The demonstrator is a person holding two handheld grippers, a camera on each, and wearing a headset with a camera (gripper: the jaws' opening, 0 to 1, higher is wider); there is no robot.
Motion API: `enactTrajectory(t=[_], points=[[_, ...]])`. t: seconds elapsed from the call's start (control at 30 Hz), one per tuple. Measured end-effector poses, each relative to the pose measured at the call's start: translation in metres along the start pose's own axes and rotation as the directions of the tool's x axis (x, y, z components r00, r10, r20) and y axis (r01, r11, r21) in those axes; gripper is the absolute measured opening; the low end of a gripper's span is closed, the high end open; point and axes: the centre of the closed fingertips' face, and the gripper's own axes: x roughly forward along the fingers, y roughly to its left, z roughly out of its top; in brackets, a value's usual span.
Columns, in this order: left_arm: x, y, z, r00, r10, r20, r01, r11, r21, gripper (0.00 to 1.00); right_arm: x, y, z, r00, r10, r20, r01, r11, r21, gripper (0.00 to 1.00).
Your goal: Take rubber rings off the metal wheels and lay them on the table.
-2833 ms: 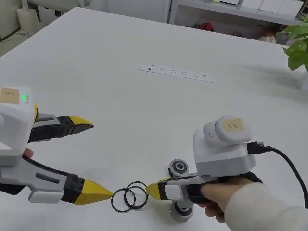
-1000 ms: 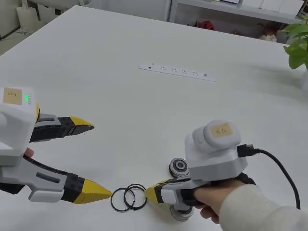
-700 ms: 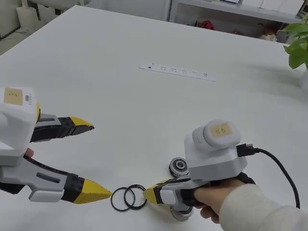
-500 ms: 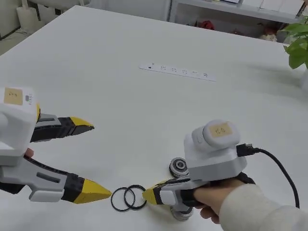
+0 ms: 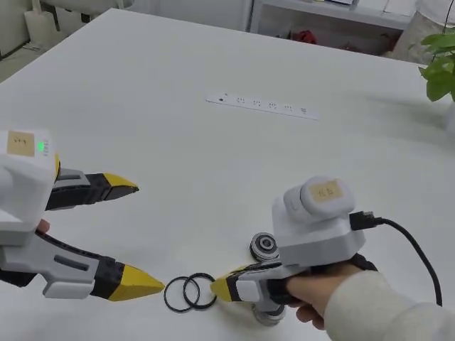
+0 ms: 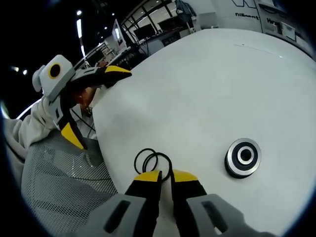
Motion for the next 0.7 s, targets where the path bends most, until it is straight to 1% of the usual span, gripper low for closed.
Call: enactTrajectory(t=[0.07, 0.43, 0.6, 0.7], points=[[0.0, 0.0, 0.0, 1.0, 0.002, 0.0, -0.002, 1.0, 0.002, 0.84, 0.001, 0.0, -0.002, 1.0, 0.0, -0.006, 0.0, 1.0, 0.0, 0.06], [0.0, 0.001, -0.001, 1.0, 0.001, -0.003, -0.001, 1.0, 0.003, 0.84, -0.001, -0.001, 0.001, 1.0, -0.007, 0.005, 0.007, 1.0, -0.006, 0.07], [0.0, 0.001, -0.001, 1.0, 0.003, -0.006, -0.003, 1.0, 0.002, 0.84, -0.005, -0.004, 0.006, 0.9995, -0.015, 0.027, 0.015, 1.0, -0.002, 0.09], [0.0, 0.001, -0.001, 1.0, 0.004, -0.004, -0.004, 1.0, 0.003, 0.84, -0.009, -0.008, 0.011, 0.9986, -0.021, 0.049, 0.021, 1.0, 0.005, 0.09]])
